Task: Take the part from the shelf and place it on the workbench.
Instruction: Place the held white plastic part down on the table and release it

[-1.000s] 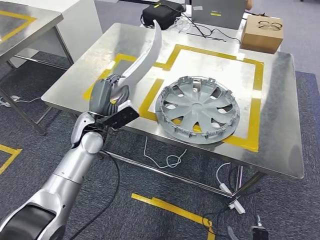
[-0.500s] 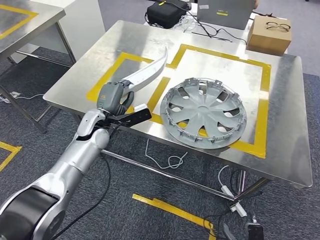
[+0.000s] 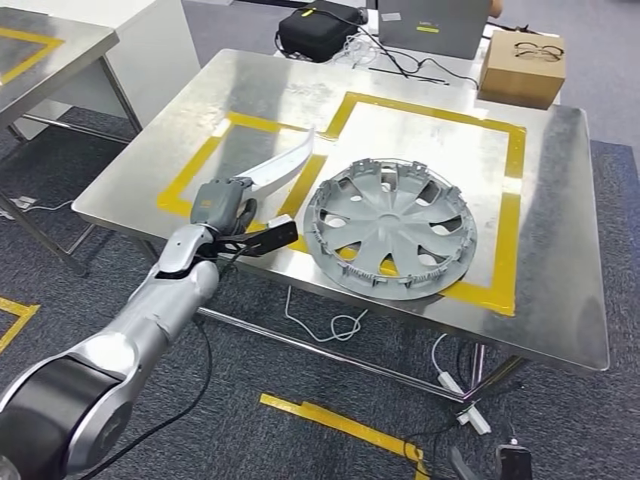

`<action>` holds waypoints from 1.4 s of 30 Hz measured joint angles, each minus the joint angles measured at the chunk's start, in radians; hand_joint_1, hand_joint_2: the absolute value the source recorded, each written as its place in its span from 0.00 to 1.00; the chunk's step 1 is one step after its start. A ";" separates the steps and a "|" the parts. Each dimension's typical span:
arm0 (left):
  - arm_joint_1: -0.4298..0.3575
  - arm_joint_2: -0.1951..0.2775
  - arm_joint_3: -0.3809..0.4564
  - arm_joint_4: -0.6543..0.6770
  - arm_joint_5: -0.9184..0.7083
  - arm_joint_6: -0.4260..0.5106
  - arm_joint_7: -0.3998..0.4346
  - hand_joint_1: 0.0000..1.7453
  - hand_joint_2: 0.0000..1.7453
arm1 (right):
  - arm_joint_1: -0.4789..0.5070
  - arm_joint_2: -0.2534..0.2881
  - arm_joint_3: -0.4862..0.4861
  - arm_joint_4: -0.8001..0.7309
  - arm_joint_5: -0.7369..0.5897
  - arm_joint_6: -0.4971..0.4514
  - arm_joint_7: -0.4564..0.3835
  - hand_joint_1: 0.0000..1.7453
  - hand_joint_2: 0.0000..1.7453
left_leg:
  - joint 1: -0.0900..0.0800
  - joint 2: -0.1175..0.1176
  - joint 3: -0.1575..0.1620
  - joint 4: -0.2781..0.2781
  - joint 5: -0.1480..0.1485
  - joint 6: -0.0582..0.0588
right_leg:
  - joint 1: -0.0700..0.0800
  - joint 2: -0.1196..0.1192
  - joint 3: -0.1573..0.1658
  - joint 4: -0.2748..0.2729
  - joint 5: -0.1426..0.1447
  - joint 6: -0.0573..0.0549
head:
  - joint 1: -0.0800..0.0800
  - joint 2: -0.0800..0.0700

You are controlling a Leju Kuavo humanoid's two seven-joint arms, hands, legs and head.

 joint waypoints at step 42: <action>-0.038 0.010 0.086 0.196 -0.051 0.039 0.064 1.00 1.00 | 0.006 -0.009 0.000 0.018 0.009 -0.002 0.000 0.00 1.00 | 0.004 -0.005 0.041 -0.042 -0.020 0.040 | -0.005 -0.009 -0.167 0.266 -0.076 0.040 | 0.008 0.000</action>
